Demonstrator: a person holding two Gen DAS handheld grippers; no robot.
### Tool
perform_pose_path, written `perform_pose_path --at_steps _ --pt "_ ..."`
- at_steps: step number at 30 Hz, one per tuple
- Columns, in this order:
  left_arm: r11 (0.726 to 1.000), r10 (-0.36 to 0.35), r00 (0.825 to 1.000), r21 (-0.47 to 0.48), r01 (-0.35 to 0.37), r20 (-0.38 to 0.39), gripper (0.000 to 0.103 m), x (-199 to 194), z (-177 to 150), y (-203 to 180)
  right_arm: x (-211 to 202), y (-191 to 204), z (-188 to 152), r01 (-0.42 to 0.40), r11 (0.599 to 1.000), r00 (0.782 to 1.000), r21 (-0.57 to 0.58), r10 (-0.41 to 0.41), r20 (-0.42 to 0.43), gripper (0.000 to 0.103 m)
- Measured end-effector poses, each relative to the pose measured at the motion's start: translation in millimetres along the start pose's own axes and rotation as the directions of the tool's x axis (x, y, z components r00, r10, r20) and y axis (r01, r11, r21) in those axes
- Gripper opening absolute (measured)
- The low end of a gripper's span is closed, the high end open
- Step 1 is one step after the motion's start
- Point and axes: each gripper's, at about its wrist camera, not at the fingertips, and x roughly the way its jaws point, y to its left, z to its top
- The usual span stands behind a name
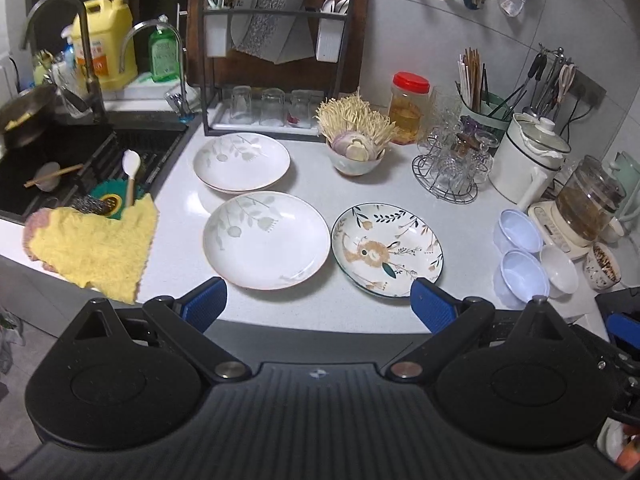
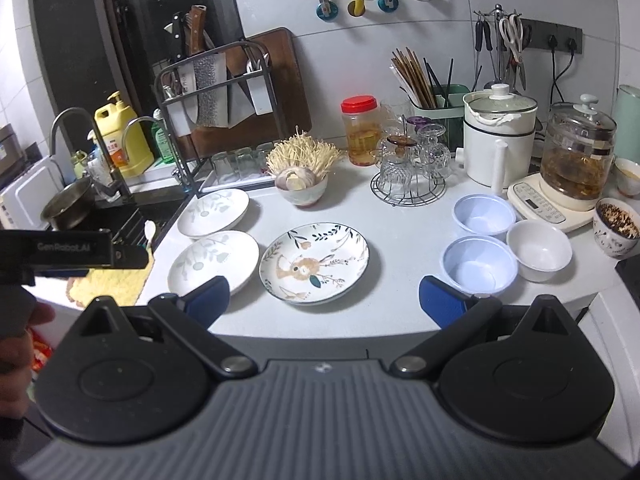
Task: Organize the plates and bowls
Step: 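Move the left gripper toward the larger white leaf-pattern plate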
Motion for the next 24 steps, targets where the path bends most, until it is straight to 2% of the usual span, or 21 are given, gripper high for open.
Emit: perform_pose_path --at_steps 4,13,24 --pt "1.000 -0.019 1.000 -0.007 0.019 -0.012 0.100 21 18 18 16 14 8 0.013 1.000 1.000 0.027 -0.013 0.004 0.103" --pt "0.996 -0.074 0.997 0.042 0.076 -0.035 0.100 74 61 62 63 50 20 0.052 0.996 0.999 0.075 -0.051 -0.019 0.103" --pt "0.981 -0.194 0.973 -0.015 0.194 -0.128 0.100 157 95 121 129 88 34 0.124 0.987 0.992 0.098 -0.119 -0.049 0.101"
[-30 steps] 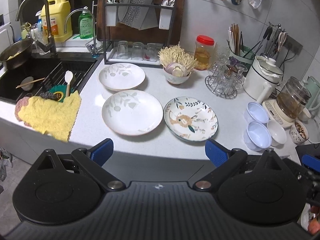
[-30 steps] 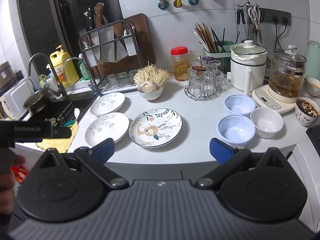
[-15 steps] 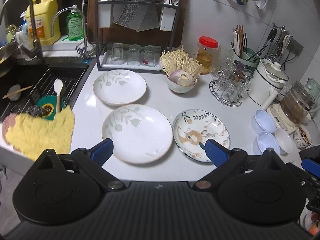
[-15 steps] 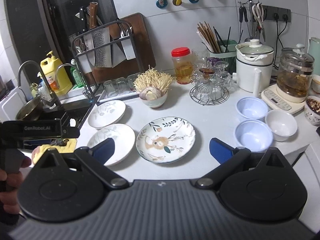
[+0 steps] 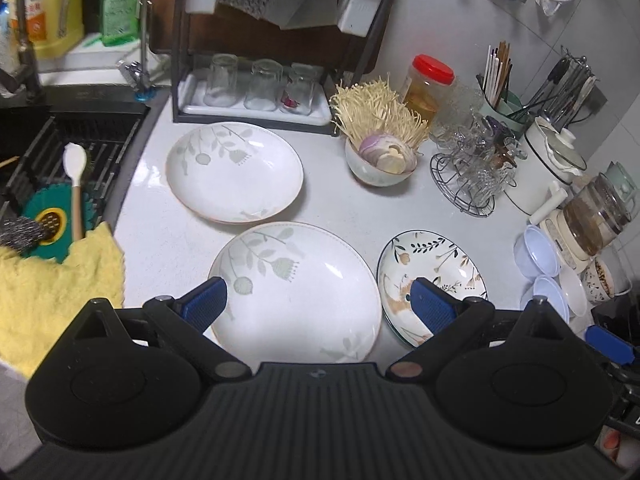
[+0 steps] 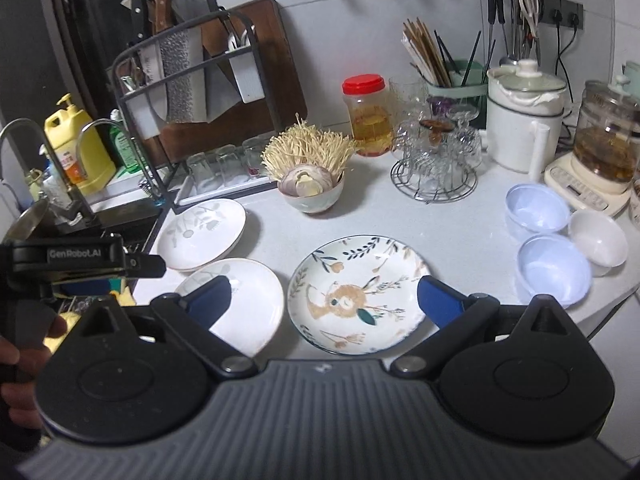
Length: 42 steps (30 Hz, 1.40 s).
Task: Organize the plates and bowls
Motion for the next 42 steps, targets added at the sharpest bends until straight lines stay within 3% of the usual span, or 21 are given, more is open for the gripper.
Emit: perform_pose_path --at_steps 4,13,14,16,22,23,25,27,36,38,42 --pt "0.998 -0.057 0.997 -0.001 0.057 -0.052 0.100 28 15 23 25 14 -1 0.015 0.999 1.000 0.044 -0.014 -0.023 0.101" --pt "0.990 -0.086 0.990 0.102 0.098 -0.116 0.099 69 53 53 73 38 -11 0.036 0.985 0.992 0.167 -0.015 -0.126 0.101" --pt "0.988 -0.090 0.988 0.115 0.105 -0.126 0.099 75 55 55 77 41 -13 0.032 0.984 0.991 0.178 -0.008 -0.134 0.099" --pt "0.982 -0.099 0.984 0.147 0.120 -0.147 0.099 85 57 58 86 45 -17 0.026 0.981 0.987 0.193 0.005 -0.158 0.083" --pt "0.973 -0.110 0.980 0.182 0.140 -0.165 0.098 110 51 76 120 53 -36 0.019 0.973 0.974 0.232 0.034 -0.223 0.063" --pt "0.973 -0.107 0.980 0.185 0.138 -0.167 0.093 115 49 79 125 54 -40 0.020 0.970 0.972 0.242 0.038 -0.232 0.060" --pt "0.974 -0.096 0.978 0.185 0.130 -0.183 0.087 125 45 86 135 53 -47 0.019 0.961 0.966 0.275 0.054 -0.254 0.044" --pt "0.976 -0.087 0.976 0.180 0.123 -0.198 0.083 133 40 91 143 51 -52 0.036 0.950 0.961 0.310 0.052 -0.271 0.039" --pt "0.981 -0.073 0.966 0.156 0.114 -0.248 0.053 153 30 108 160 47 -60 0.102 0.936 0.959 0.337 -0.003 -0.283 0.035" --pt "0.981 -0.076 0.965 0.154 0.118 -0.251 0.043 156 29 110 165 46 -63 0.101 0.931 0.957 0.350 0.005 -0.289 0.028" --pt "0.980 -0.100 0.964 0.142 0.138 -0.246 0.035 161 28 112 171 44 -66 0.092 0.925 0.958 0.368 0.018 -0.286 0.019"
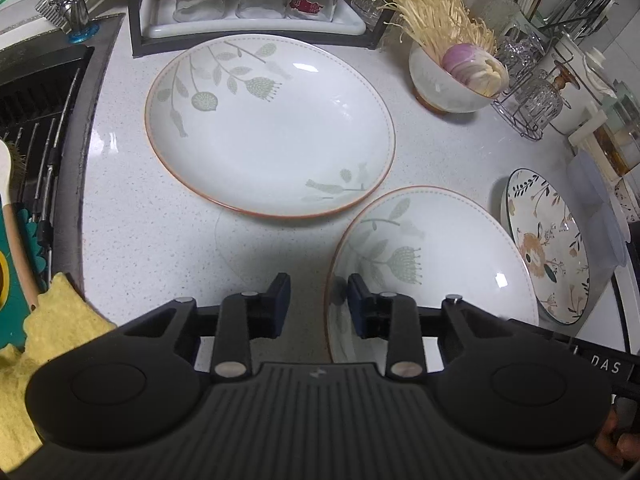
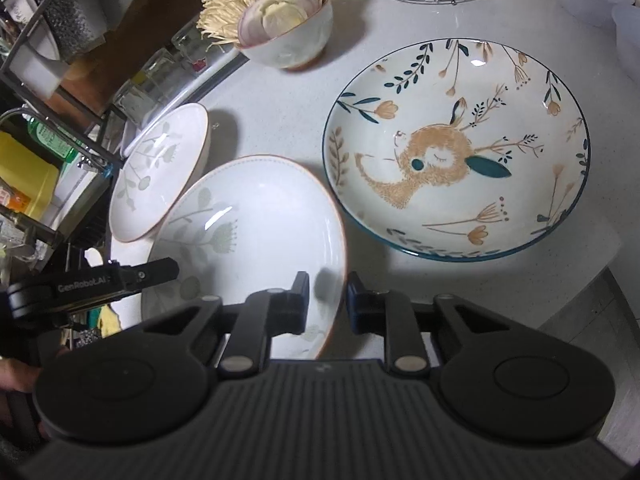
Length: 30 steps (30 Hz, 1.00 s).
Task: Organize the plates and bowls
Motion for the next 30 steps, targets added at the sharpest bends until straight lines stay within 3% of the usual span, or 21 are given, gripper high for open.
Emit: perform_pose_path --at_steps 5,16,30 --pt "0.999 -0.048 0.999 -0.020 0.048 0.000 0.024 5 2 0 2 -6 3 -0.027 0.999 1.000 0.028 0.027 -0.008 0.017" --pt "0.996 -0.084 0.996 0.031 0.084 -0.005 0.023 -12 4 -7 -9 1 4 -0.032 0.999 0.999 -0.016 0.031 -0.039 0.017" --pt "0.988 -0.155 0.987 0.035 0.153 0.049 0.023 -58 29 -26 -55 12 21 -0.046 0.999 0.998 -0.020 0.047 0.046 0.017"
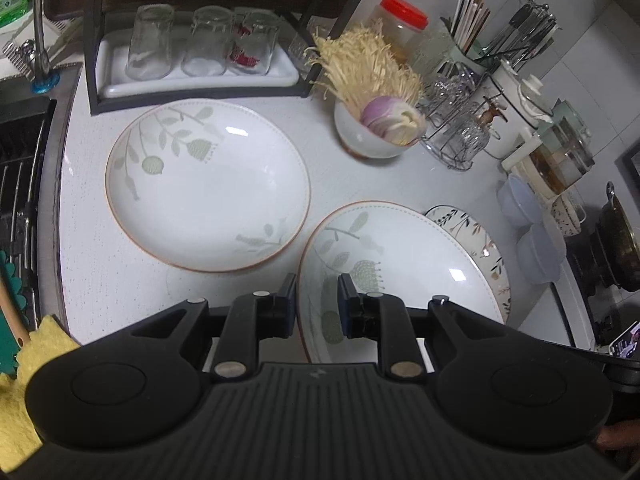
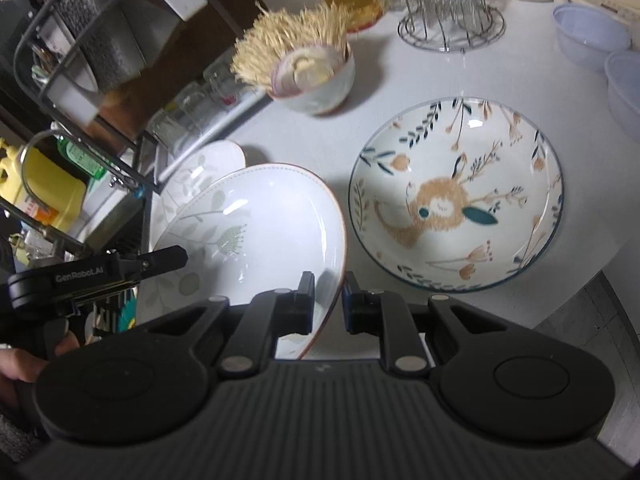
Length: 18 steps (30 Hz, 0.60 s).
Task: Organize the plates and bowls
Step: 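Lift the white leaf plate and carry it over the decorated plate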
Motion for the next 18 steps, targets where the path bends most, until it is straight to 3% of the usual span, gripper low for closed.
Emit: perform_pose_path --at_steps 11,18 --pt "0.997 -0.028 1.000 0.073 0.027 0.011 0.023 -15 27 -50 -41 -9 25 0.001 1.000 0.997 -0.013 0.000 0.072 0.017" --pt "0.999 -0.016 0.999 0.042 0.014 0.029 0.023 -2 30 -82 -48 -36 52 -0.019 0.998 0.995 -0.052 0.024 0.097 0.017"
